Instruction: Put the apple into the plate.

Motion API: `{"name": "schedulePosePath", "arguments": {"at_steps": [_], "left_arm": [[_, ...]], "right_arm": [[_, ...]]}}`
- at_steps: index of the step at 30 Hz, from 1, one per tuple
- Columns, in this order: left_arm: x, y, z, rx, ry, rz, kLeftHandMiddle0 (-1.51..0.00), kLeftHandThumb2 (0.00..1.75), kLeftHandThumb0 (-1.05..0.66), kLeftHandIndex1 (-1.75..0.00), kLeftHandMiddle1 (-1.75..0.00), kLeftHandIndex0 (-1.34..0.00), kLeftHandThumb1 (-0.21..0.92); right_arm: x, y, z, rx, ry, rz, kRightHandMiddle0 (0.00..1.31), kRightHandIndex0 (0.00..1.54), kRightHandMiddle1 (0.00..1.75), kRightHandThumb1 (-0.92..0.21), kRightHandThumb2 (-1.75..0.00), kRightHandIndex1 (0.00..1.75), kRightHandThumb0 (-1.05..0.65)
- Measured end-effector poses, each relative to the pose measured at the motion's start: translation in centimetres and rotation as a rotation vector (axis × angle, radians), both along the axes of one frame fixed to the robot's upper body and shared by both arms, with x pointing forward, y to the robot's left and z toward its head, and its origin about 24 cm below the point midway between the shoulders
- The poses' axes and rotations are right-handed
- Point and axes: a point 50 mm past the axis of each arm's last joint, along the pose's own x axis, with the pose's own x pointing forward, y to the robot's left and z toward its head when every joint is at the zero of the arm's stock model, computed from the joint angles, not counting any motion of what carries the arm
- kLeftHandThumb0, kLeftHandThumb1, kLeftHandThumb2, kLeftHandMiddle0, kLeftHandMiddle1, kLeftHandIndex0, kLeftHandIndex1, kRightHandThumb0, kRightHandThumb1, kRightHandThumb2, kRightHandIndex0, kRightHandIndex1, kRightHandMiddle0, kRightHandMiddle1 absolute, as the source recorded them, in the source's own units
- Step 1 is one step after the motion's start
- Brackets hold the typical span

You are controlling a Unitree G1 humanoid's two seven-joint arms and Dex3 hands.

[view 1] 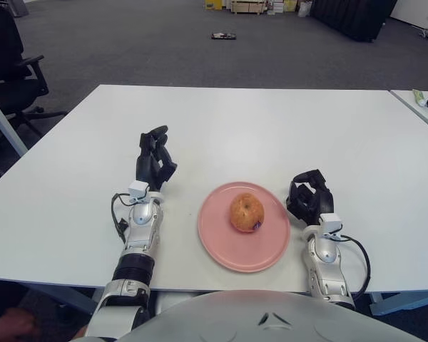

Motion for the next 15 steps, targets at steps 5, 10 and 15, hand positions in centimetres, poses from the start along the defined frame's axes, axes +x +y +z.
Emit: {"name": "schedulePosePath", "arguments": {"at_steps": [5,10,15], "left_arm": [[-0.16,-0.31,-0.45,-0.021,0.014,0.036,-0.61,0.88,-0.40,-1.74,-1.72,-0.35,0.69],[-0.15,-0.54,-0.62,-0.010,0.027,0.025,-0.80,0.91,-0.39,-1.75,-1.74,-0.37,0.65],[-0.19,-0.62,-0.83,0.019,0.040,0.013,-0.90,0.95,-0.40,-1.75,-1.75,-0.39,0.61]], "right_arm": [[0.00,0.00,-0.01,0.001,0.002,-0.003,0.38,0.76,1.75,-0.63,-0.93,1.75,-0.39],[0.02,0.08,0.01,0.006,0.004,-0.008,0.38,0.75,1.75,-0.62,-0.94,1.75,-0.40],[0.04,0.16,0.03,0.011,0.004,-0.011,0.39,0.75,1.75,-0.61,-0.95,1.75,-0.40]]}}
